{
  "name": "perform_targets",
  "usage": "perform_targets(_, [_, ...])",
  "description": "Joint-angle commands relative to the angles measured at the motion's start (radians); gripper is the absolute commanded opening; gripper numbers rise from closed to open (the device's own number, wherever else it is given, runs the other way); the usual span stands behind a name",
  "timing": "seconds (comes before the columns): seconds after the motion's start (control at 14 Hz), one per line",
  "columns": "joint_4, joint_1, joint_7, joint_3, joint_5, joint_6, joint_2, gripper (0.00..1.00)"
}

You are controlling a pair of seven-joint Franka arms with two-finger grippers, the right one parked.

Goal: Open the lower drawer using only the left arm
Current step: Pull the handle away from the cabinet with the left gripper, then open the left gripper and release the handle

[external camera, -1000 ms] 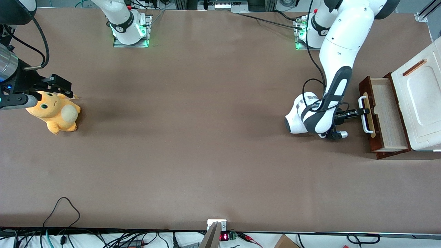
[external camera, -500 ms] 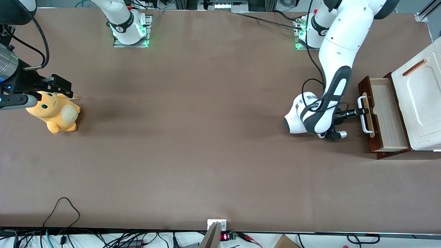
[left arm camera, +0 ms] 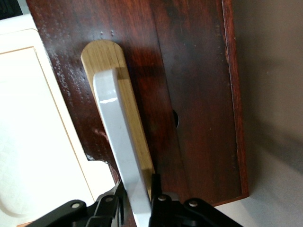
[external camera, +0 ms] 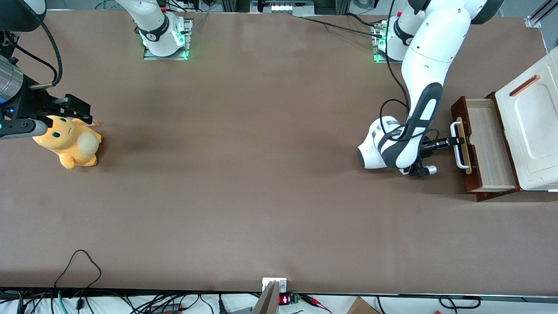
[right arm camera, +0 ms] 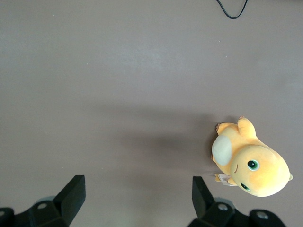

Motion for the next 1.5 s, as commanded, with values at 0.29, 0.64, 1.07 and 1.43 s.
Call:
perform_targets(0.29, [0.004,-0.056,-0.016,-0.008,-0.098,-0.048,-0.001,0.21])
perform_targets(0.64, [0.014,-0.056,-0.025,-0.008,-0.109,-0.05,-0.001,0.47])
perform_targets(1.07, [0.015,-0.054,-0.022,-0.008,-0.111,-0.052,-0.004,1.0])
perform_targets(1.43, [0.04,-0.048,0.018,-0.008,-0.127,-0.052,-0.009,1.0])
